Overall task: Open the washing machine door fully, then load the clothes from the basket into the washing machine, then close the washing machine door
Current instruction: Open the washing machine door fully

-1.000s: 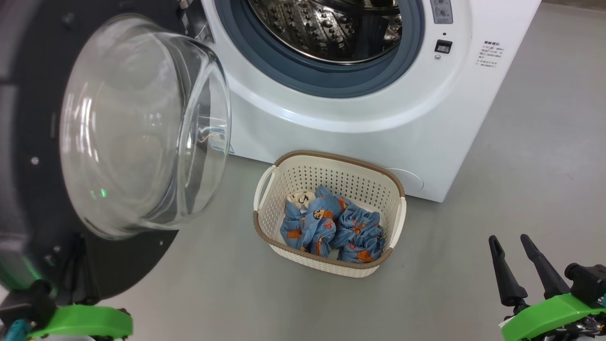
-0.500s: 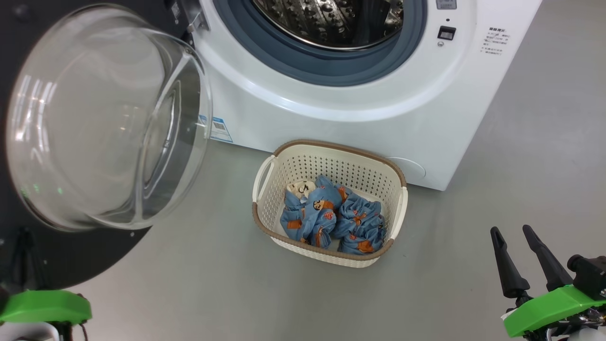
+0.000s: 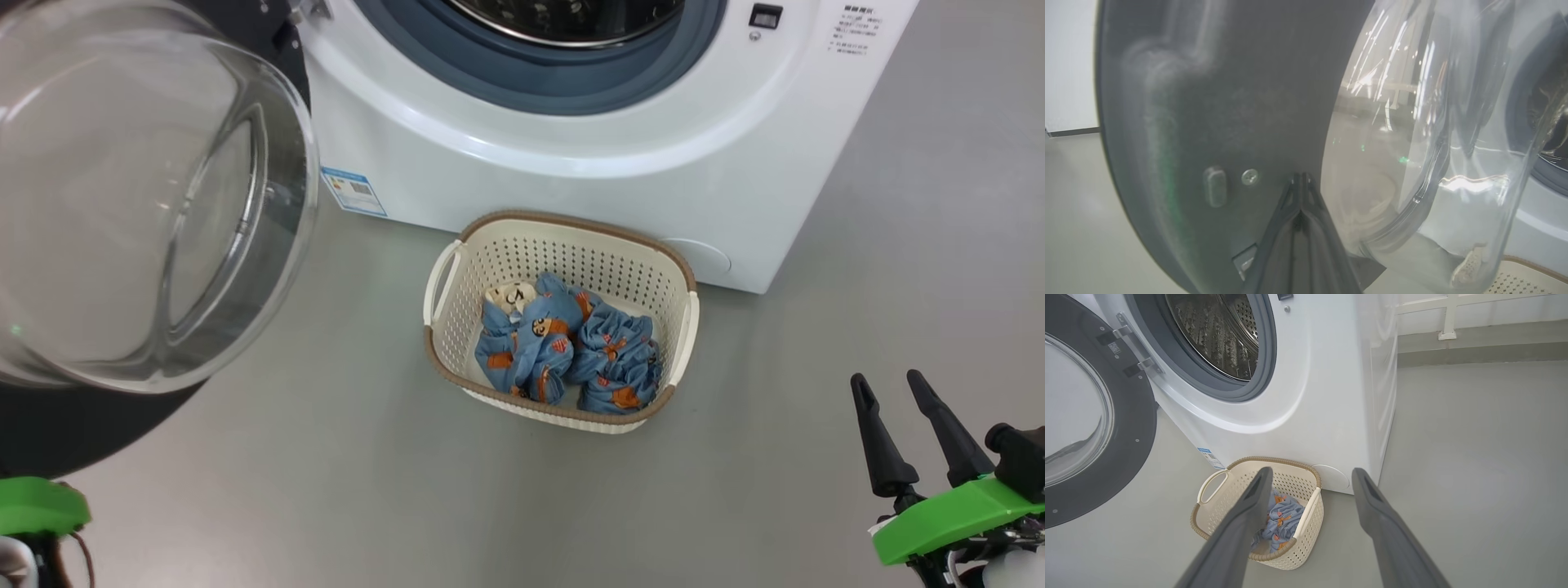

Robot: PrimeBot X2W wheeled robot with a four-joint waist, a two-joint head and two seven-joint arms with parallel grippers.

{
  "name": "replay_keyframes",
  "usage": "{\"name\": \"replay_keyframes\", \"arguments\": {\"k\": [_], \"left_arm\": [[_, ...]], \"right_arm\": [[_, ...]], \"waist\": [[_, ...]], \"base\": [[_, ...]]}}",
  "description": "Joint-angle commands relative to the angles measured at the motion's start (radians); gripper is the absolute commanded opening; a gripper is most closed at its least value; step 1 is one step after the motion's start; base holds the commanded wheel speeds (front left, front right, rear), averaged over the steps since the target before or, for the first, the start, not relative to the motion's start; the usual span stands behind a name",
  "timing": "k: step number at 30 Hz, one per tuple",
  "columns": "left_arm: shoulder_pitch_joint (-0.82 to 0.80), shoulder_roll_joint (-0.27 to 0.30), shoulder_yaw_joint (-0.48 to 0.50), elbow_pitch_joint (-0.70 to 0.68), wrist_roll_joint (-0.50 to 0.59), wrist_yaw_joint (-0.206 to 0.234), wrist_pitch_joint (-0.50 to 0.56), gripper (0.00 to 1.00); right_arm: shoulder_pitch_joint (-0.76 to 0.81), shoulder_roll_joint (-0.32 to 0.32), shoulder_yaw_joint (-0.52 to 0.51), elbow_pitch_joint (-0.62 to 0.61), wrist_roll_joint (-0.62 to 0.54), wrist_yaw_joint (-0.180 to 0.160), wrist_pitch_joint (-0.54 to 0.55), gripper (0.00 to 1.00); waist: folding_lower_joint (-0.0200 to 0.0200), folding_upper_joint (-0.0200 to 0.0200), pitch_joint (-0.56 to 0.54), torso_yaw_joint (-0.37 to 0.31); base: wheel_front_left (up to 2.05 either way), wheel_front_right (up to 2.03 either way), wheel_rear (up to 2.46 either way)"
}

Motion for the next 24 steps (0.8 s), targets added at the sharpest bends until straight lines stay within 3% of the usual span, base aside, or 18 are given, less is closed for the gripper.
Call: {"name": "replay_keyframes", "arguments": {"k": [1, 11, 24], "left_arm": [[-0.038, 0.07, 0.054, -0.015, 0.003, 0.007, -0.006, 0.0], [-0.133, 0.107, 0.191, 0.062, -0.005, -0.016, -0.006, 0.0], [-0.231, 0.177, 0.248, 0.13, 0.061, -0.03, -0.006, 0.0]], "right_arm": [[-0.028, -0.026, 0.012, -0.024, -0.007, 0.006, -0.012, 1.0], [-0.072, -0.053, -0.001, -0.04, -0.015, 0.006, -0.012, 1.0], [-0.103, -0.08, -0.013, -0.058, -0.023, 0.006, -0.012, 1.0]], "waist": [[0.0, 0.0, 0.022, -0.006], [0.0, 0.0, 0.112, -0.023], [0.0, 0.0, 0.188, -0.031]], "base": [[0.0, 0.0, 0.0], [0.0, 0.0, 0.0], [0.0, 0.0, 0.0]]}}
